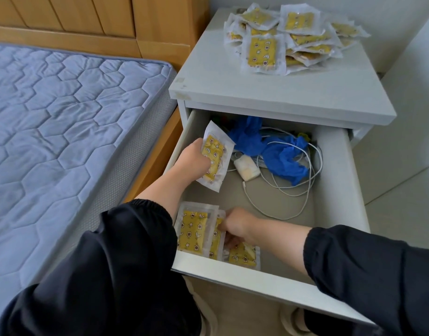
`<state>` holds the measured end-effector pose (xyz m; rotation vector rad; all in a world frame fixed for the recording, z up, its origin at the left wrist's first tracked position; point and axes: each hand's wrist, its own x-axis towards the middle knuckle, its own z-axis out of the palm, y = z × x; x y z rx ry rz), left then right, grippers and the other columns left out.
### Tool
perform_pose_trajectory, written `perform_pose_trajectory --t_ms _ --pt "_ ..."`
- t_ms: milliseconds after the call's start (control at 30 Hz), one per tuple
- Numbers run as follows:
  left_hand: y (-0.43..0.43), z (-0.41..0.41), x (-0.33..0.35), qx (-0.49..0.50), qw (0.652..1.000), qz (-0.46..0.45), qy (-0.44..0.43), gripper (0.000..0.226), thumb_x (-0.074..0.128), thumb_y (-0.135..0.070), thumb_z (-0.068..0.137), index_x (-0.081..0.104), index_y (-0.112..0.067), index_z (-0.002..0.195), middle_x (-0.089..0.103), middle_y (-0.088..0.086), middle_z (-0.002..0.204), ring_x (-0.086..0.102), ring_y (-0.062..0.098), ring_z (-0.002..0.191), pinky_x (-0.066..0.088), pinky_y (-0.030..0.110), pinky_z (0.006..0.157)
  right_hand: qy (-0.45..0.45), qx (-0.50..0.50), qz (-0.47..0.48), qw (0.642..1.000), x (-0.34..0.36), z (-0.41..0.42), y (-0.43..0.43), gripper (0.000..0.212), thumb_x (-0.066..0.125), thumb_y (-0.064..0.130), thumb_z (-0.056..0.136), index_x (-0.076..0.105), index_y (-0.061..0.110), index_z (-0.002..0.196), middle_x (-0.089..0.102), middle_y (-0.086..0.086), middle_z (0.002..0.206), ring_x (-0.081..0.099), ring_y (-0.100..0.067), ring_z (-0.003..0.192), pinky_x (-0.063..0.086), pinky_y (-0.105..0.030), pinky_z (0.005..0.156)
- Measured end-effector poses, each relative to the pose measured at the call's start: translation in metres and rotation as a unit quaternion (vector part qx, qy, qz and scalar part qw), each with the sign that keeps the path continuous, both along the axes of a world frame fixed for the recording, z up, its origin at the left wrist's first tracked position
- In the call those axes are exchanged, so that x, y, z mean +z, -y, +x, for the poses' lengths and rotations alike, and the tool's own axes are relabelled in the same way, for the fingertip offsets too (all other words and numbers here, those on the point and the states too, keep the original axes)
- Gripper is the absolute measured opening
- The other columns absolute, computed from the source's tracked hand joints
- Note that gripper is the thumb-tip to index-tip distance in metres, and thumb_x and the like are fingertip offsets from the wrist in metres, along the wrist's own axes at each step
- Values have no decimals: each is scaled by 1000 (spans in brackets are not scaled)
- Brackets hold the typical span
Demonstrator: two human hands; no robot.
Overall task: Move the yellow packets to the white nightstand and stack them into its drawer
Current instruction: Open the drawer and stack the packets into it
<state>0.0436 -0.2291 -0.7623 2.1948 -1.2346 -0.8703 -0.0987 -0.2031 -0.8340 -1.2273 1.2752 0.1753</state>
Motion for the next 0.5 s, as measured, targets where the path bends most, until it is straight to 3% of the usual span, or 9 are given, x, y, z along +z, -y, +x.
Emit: perform_pose_trajectory --t_ms 67,133,233,333,433,500 --pt "1 1 -1 7 1000 -5 -12 55 49 -3 95 32 -18 145 49 -4 110 52 9 71 48 19 59 -18 28 -56 998 2 3 0 21 50 2 91 63 -3 107 57 -8 67 53 -17 49 43 -19 38" --pt "2 1 -2 13 1000 -8 -20 50 50 -4 95 36 -18 140 50 -4 107 53 10 71 48 19 60 0 16 -41 999 0 5 1 19 55 1 89 64 -7 104 57 -10 64 51 -17 45 44 -21 39" --pt "4 1 -5 26 999 -10 -35 48 51 -4 95 38 -19 138 51 -4 109 54 11 73 47 17 55 56 -12 5 998 4 6 -2 6 58 -4 88 63 -2 90 63 -12 70 59 -18 55 56 -27 59" --pt "5 1 -6 44 997 -9 -64 52 51 -4 95 36 -19 142 52 -1 117 57 13 84 46 19 58 86 0 63 994 13 3 0 16 52 -8 90 63 2 84 69 -15 88 66 -20 69 58 -29 75" --pt "5 2 -7 69 991 -3 -111 60 52 -5 95 29 -20 148 51 2 133 58 21 112 48 25 70 85 34 119 989 27 -6 8 19 46 -10 93 61 2 91 67 -22 109 68 -26 83 57 -32 82" --pt "3 1 -6 79 986 3 -144 55 53 -5 95 35 -20 145 53 3 132 58 24 116 50 31 76 45 37 93 994 39 -13 19 21 48 -8 93 53 -6 113 63 -25 115 67 -30 82 58 -34 75"
